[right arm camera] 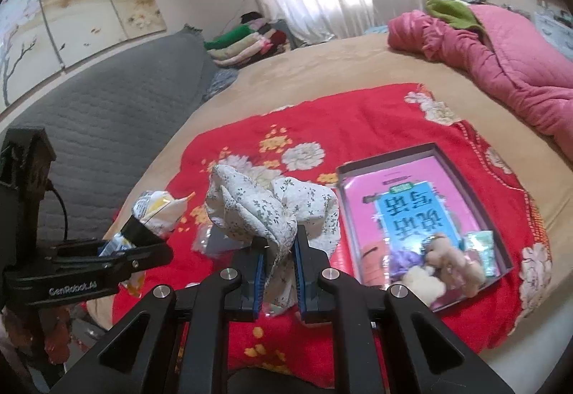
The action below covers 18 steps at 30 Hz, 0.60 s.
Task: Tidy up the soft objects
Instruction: 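Lift and carry the snack bag with left tool while right tool carries the scrunchie over the box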
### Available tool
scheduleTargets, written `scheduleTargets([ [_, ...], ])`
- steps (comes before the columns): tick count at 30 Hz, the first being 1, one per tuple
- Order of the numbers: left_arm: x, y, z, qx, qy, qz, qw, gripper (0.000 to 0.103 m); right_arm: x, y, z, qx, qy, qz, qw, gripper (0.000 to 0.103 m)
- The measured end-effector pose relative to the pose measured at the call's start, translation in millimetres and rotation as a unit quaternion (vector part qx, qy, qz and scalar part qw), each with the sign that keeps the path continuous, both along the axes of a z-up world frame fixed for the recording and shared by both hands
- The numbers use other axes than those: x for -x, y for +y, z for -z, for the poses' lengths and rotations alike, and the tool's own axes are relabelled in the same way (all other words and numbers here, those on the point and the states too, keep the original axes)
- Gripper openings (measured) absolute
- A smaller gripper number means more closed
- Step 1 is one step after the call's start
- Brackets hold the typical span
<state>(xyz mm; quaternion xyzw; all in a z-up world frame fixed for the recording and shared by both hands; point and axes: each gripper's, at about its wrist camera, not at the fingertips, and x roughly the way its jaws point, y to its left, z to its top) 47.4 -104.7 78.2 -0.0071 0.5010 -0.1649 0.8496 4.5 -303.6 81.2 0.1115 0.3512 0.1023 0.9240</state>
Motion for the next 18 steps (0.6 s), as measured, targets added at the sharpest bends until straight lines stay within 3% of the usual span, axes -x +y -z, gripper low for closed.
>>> scheduleTargets([
  [18,1,-32,-5,0.018,-0.008,0.033,0.9993,0.036,12,-33,-22,0.019,-0.017,0.041,0.999,0.014],
])
